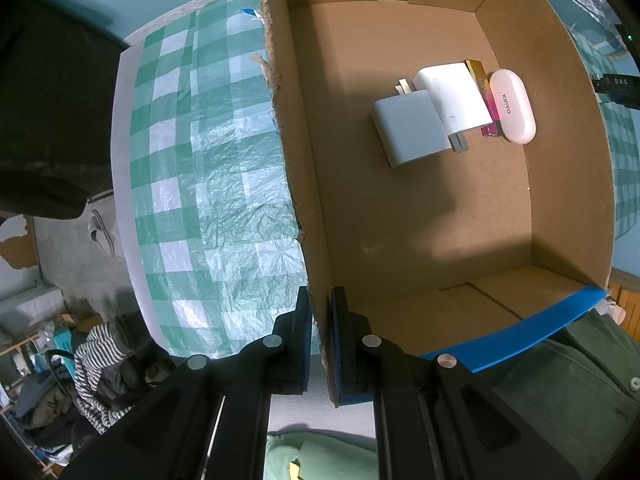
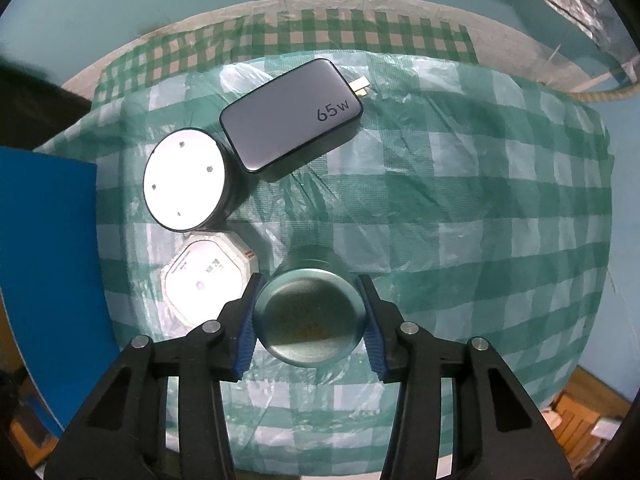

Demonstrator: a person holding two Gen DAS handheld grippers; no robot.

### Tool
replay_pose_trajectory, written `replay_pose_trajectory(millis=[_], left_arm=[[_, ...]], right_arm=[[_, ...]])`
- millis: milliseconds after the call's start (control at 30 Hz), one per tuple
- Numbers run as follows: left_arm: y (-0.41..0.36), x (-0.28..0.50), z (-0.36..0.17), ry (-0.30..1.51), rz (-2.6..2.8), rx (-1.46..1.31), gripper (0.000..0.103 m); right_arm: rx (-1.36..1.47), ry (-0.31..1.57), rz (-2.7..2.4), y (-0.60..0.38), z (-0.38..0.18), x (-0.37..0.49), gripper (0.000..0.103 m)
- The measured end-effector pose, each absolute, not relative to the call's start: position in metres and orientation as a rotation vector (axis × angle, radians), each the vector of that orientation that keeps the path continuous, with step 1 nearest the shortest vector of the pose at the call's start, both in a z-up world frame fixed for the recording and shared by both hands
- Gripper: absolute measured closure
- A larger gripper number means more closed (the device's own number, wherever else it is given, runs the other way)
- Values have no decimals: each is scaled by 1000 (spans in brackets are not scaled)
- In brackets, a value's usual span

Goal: Organize rigid objects
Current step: 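Grasp the green round tin with the right gripper and lift it, then carry the green tin into the box and open the right gripper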

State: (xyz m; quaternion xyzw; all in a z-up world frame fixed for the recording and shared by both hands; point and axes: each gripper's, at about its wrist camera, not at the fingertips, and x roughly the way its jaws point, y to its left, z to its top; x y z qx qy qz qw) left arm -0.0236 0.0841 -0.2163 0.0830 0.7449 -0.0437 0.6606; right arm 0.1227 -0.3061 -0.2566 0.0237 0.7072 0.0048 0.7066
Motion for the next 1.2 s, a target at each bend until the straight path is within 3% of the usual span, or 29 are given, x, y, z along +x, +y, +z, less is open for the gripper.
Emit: replay_pose_trajectory(millis=[1200], left_arm=[[82, -25, -216, 1681, -95, 194, 94]], right_arm=[[-99, 1405, 298, -202, -140, 92, 59]])
